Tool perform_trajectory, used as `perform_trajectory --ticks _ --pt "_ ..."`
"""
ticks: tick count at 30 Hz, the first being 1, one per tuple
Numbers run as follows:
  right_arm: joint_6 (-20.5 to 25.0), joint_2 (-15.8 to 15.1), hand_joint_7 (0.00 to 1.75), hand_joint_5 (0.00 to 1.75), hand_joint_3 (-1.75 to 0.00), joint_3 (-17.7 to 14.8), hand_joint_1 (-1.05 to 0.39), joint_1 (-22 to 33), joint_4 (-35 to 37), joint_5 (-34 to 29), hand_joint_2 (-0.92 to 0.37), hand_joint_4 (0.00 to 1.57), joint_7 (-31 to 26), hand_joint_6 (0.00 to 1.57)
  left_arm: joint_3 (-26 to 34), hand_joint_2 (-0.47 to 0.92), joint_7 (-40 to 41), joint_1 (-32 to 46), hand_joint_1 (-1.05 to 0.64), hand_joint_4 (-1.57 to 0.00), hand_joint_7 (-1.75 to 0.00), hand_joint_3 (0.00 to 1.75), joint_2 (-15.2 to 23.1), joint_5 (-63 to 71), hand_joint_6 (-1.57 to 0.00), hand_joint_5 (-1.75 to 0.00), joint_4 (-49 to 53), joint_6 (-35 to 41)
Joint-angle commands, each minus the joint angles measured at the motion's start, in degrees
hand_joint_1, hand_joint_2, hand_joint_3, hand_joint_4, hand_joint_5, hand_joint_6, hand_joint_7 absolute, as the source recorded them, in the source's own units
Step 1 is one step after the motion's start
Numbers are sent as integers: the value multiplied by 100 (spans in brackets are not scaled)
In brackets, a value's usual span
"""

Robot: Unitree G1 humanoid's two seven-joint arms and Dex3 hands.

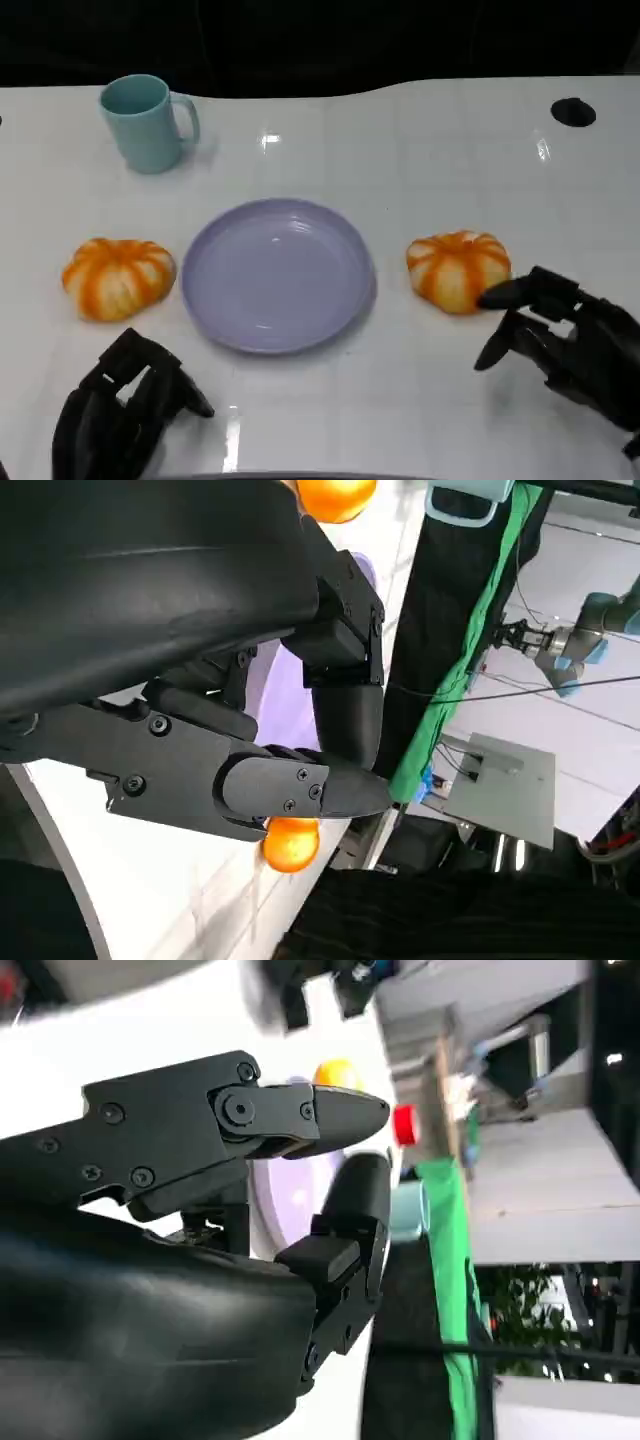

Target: Grasp the bread from the table and place it into the plate.

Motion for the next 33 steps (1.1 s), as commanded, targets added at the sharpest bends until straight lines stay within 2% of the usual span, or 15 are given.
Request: perform_trajectory --ticks 1,2,5,10,17,20,24,28,33 --pt "-808 -323 18 68 -23 38 -47 -109 -133 -525 -92 49 -429 53 16 92 21 28 -57 -63 -147 26 113 -6 -52 -175 -60 -2" --pt "-935 -366 11 51 -20 54 -44 -113 -136 -605 -92 48 -490 53 20 92 -6 19 -57 -63 -148 27 115 -7 -52 -175 -37 -39" --pt "-1342 -494 5 35 -14 117 -43 -194 -1 -927 -92 47 -765 52 38 92 -26 3 -57 -63 -148 27 108 -31 -52 -175 -8 -51" --pt "-1912 -833 1 26 -11 300 -50 -293 123 -1849 -92 44 -1516 48 14 92 12 27 -58 -64 -148 26 113 -1 -53 -175 -52 -28" --pt "-2601 -1365 0 13 -6 609 -54 -442 273 -3154 -92 33 -2586 36 -12 92 89 56 -58 -63 -148 24 119 10 -53 -175 -127 71" --pt "-2582 -1626 0 8 -6 808 -57 -436 56 -4024 -92 27 -3209 31 9 92 32 28 -58 -63 -149 24 130 -17 -52 -175 -68 40" --pt "-2542 -1745 0 6 -7 979 -59 -438 23 -4281 -92 25 -3572 29 10 92 28 25 -58 -63 -149 24 132 -20 -52 -175 -60 39" --pt "-2170 -1958 0 3 -4 1366 -54 -501 -421 -5630 -88 19 -4429 27 18 92 -8 -8 -58 -62 -148 24 142 -47 -52 -175 -17 90" --pt "-1751 -2077 0 0 -1 1745 -49 -559 -603 -6341 -87 15 -5014 25 9 92 0 -13 -57 -62 -147 26 117 -15 -53 -175 10 -6"
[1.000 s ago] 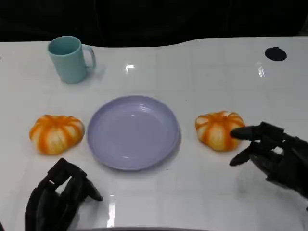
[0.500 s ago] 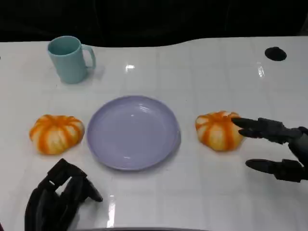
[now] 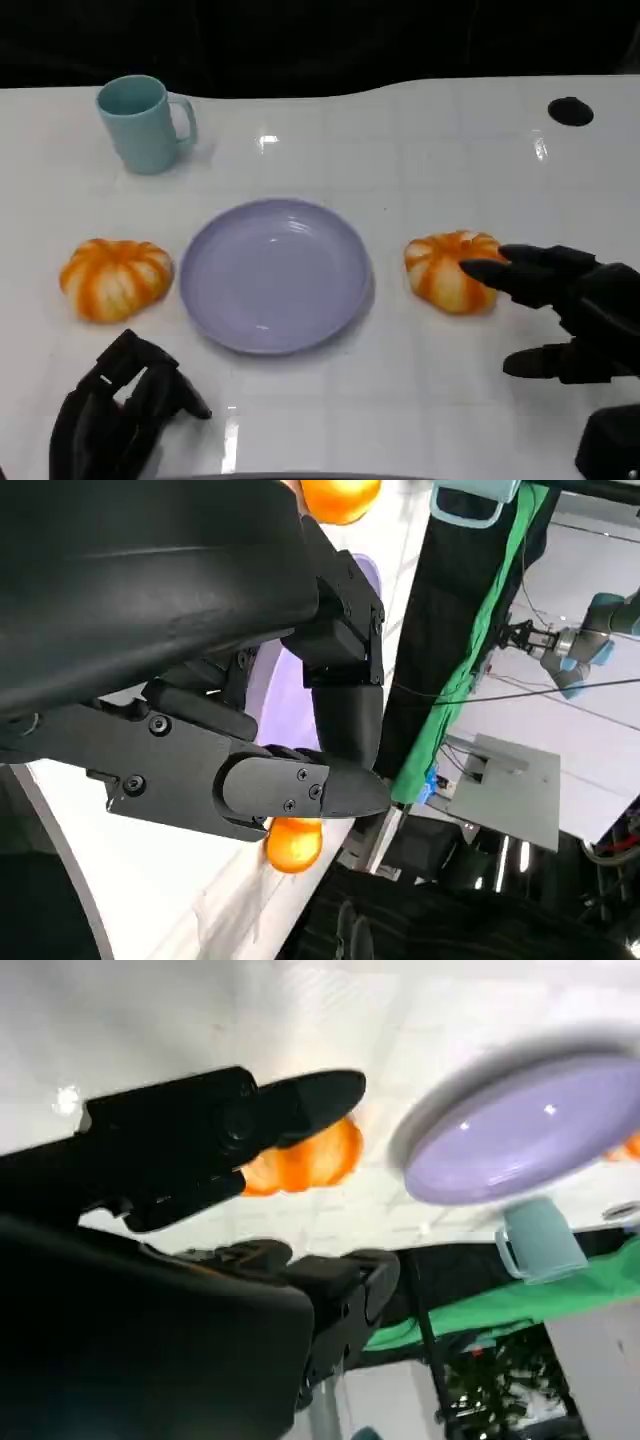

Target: Grasp the bread from the table and place it into the plate.

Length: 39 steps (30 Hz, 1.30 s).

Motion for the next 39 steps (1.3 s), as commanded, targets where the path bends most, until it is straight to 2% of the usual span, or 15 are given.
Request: perform_trajectory --ticks 1,7,13,24,31,39 --pt "392 -206 0 0 -1 299 -48 -105 -180 -524 -86 14 -462 25 18 92 -18 -38 -57 -62 -147 26 72 -2 -53 -175 42 -93" --pt "718 -265 0 0 0 806 -46 -402 65 -1070 -86 12 -1127 24 9 92 -32 -41 -58 -62 -147 25 78 -18 -53 -175 34 -63" --pt "1105 -228 0 0 0 1225 -48 -816 393 -1314 -87 11 -1419 25 8 92 -51 -42 -58 -62 -147 26 80 -8 -53 -175 71 -103" --pt "1554 -206 0 2 0 1777 -47 -1381 988 -1451 -85 14 -1833 25 5 92 -6 -33 -59 -63 -149 23 54 -31 -52 -175 2 -33" --pt "1686 -171 0 4 0 2064 -47 -1658 1370 -1446 -85 16 -1950 25 22 92 -51 -13 -58 -63 -150 23 31 -92 -52 -175 -22 28" --pt "1772 19 0 4 -1 2435 -46 -2030 2075 -1474 -86 15 -1983 25 -7 92 -28 18 -58 -64 -152 22 11 -62 -52 -175 -103 31"
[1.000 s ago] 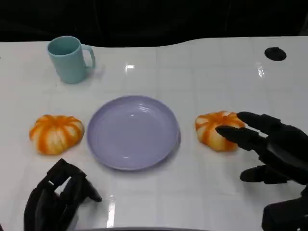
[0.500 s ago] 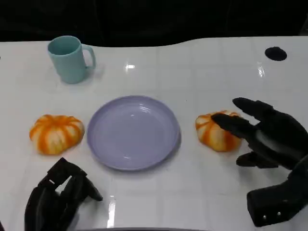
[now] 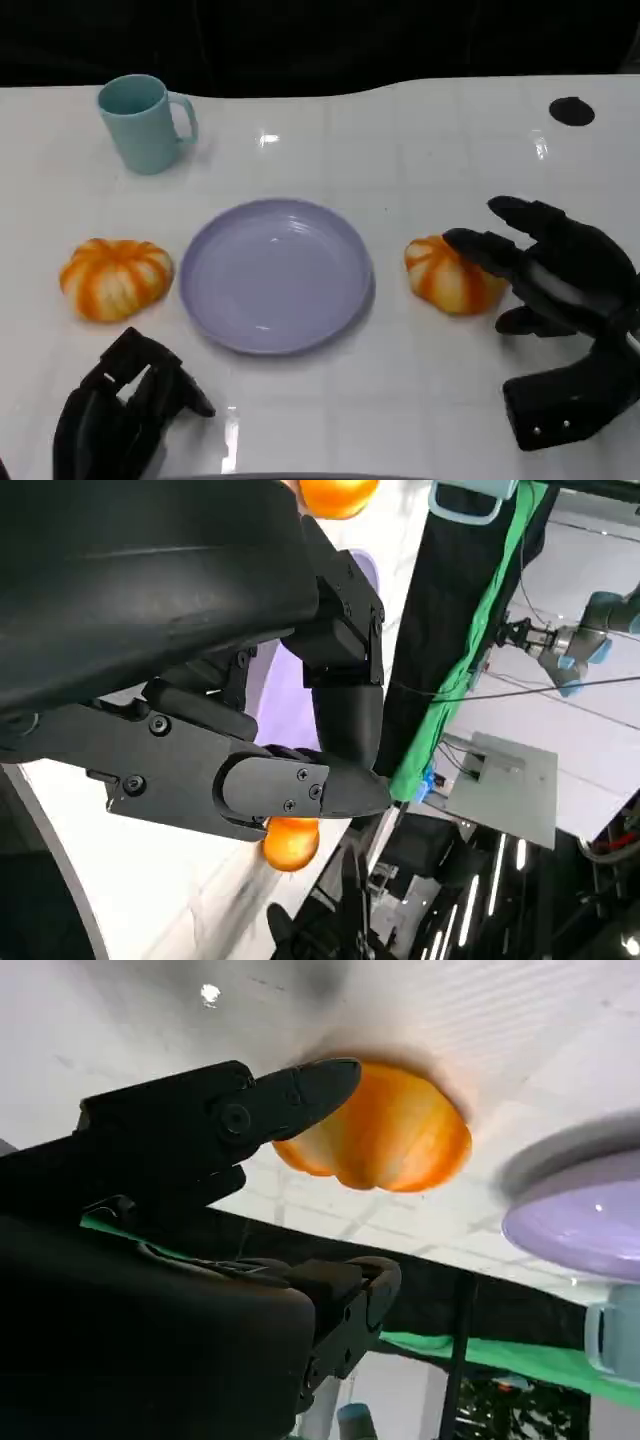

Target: Grasp the bread from the table and place it into the plate.

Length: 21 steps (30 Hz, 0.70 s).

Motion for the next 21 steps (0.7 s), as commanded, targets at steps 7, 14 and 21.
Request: perform_trajectory --ticks 7,14,21 --pt "139 343 0 4 0 530 -49 -623 1006 -18 -86 14 -68 21 8 92 25 77 -58 -64 -151 24 27 -19 -51 -175 -147 -12" --pt "288 645 0 6 0 846 -52 -940 1561 -53 -86 16 -241 20 -1 92 36 99 -60 -64 -150 24 17 22 -52 -175 -160 -98" --pt "354 931 2 10 -1 1006 -48 -1147 1997 68 -88 20 -274 23 -20 92 30 141 -60 -64 -149 26 24 18 -53 -175 -226 -63"
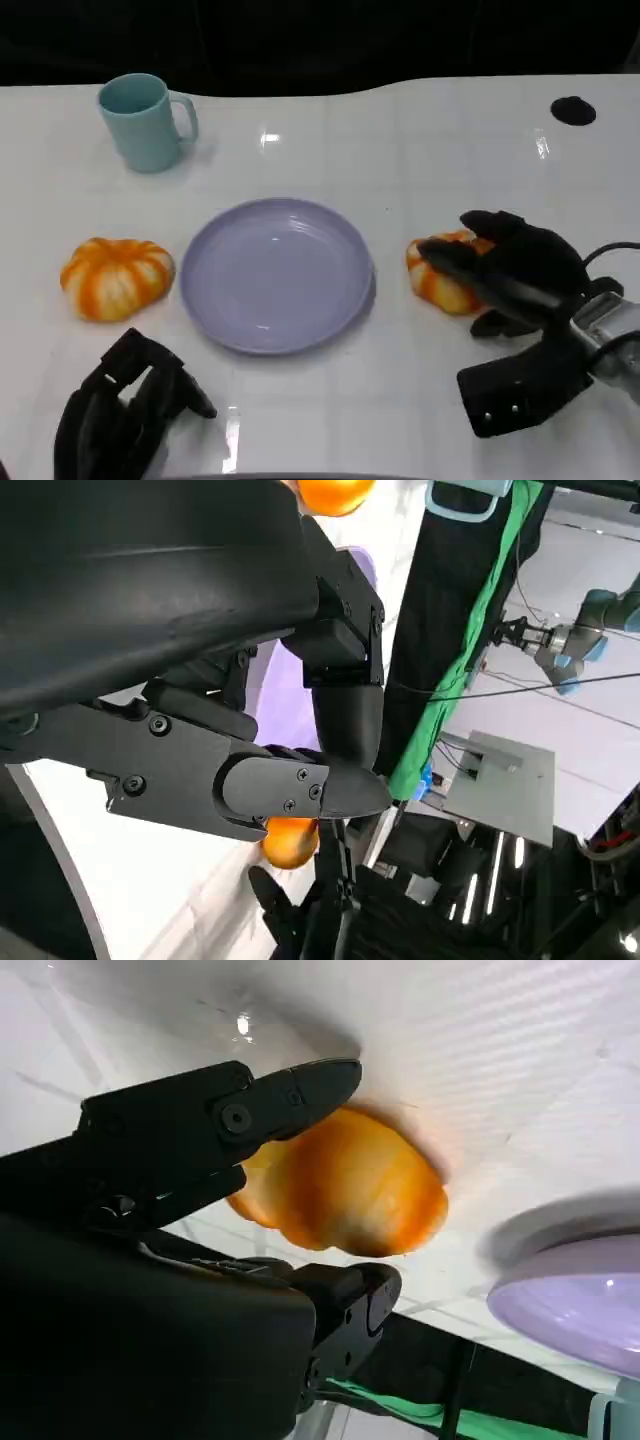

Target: Grasp the bread from the table and place it into the plate.

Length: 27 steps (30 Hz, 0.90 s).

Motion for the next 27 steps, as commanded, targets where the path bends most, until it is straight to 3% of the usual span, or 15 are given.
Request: perform_trajectory --ticks 1,6,8,13,16,17,19,20,21,23,24,27 --pt "-46 128 4 13 0 31 -44 -156 271 137 -88 25 -134 27 -7 92 25 74 -60 -65 -150 25 69 -5 -54 -175 -120 -21" --pt "-272 263 12 30 -1 -5 -35 -213 553 294 -89 49 -455 50 -24 92 80 111 -61 -65 -152 24 68 21 -53 -175 -188 -23" --pt "-335 284 11 57 0 11 -34 -230 632 318 -90 47 -607 62 -33 92 85 133 -60 -64 -153 24 60 12 -51 -175 -217 -32" --pt "-652 261 15 95 -1 19 -29 -232 752 356 -91 55 -1065 79 -36 92 89 156 -60 -65 -155 24 56 -38 -50 -175 -258 42" --pt "-1063 213 25 148 -1 65 -19 -208 845 290 -91 63 -1822 97 -38 92 96 166 -60 -65 -155 24 55 -38 -50 -175 -272 50" --pt "-1172 206 32 160 -2 86 -17 -210 885 266 -92 66 -2035 101 -37 92 95 169 -60 -65 -155 24 55 -48 -50 -175 -281 75" --pt "-1313 204 75 172 -11 139 -12 -223 962 224 -92 74 -2351 93 -32 92 86 189 -59 -65 -155 23 51 -78 -50 -175 -319 132" --pt "-1343 209 120 173 -22 172 -13 -231 997 205 -90 79 -2477 79 -34 92 83 200 -59 -64 -155 23 50 -80 -50 -175 -338 150" --pt "-1335 214 147 174 -26 224 -14 -239 1024 156 -90 82 -2649 71 -39 92 87 212 -59 -64 -155 23 52 -76 -50 -175 -363 172" --pt "-1319 224 169 174 -31 298 -15 -257 1072 91 -89 84 -2884 66 -45 92 99 226 -59 -64 -155 23 52 -64 -50 -175 -396 197" --pt "-1350 230 172 175 -31 306 -15 -260 1093 87 -89 85 -2963 65 -43 92 96 232 -59 -64 -155 23 46 -69 -50 -175 -407 202" --pt "-1423 232 174 175 -65 329 -16 -274 1134 109 -77 83 -3066 60 -48 92 93 255 -58 -64 -155 24 31 -66 -50 -175 -451 205"
